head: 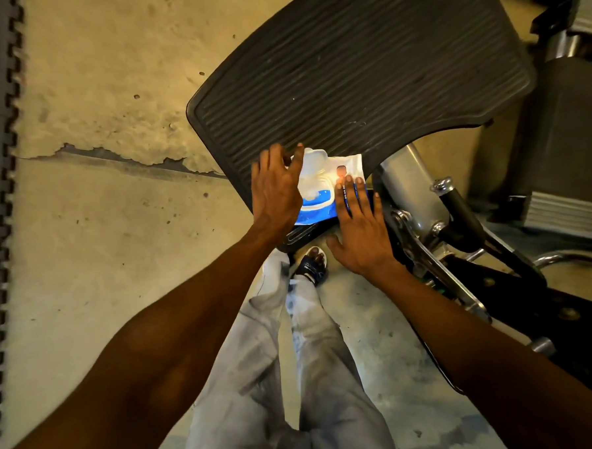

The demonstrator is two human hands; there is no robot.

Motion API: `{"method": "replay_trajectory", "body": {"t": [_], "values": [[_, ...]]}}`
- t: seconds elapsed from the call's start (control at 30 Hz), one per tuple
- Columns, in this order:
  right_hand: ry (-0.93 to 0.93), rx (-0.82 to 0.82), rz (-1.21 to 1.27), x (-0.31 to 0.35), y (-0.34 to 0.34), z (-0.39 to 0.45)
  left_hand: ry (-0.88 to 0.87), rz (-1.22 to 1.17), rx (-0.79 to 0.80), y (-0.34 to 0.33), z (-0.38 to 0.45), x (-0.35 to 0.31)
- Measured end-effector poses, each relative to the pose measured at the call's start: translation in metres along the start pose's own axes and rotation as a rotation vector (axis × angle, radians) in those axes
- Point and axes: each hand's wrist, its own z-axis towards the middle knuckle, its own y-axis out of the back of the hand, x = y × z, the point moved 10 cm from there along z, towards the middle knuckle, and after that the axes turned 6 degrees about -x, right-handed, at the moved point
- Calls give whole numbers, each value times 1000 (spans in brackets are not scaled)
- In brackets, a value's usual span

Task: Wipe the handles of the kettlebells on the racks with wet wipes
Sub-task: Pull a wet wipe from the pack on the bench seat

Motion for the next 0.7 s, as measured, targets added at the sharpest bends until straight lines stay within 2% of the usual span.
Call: {"method": "replay_trajectory", "body": {"t": [0.1, 0.17, 0.27, 0.37, 0.5, 0.63, 0.7], "values": [[-68, 33, 118, 4, 5, 2, -107, -1, 98, -14, -24, 1], [-96, -4, 186, 7, 16, 1, -213, -31, 145, -20, -43, 0], [-129, -219, 283, 7, 48, 2, -251, 6, 221, -32, -53, 8], [-13, -377, 276, 18, 74, 11, -232, 128, 281, -41, -48, 16], [129, -266, 260, 34, 68, 31, -245, 268, 269, -40, -50, 19], [258, -220, 229, 39, 58, 30, -231, 254, 264, -42, -50, 19], [151, -179, 373, 34, 56, 32, -230, 250, 264, -43, -50, 20]]}}
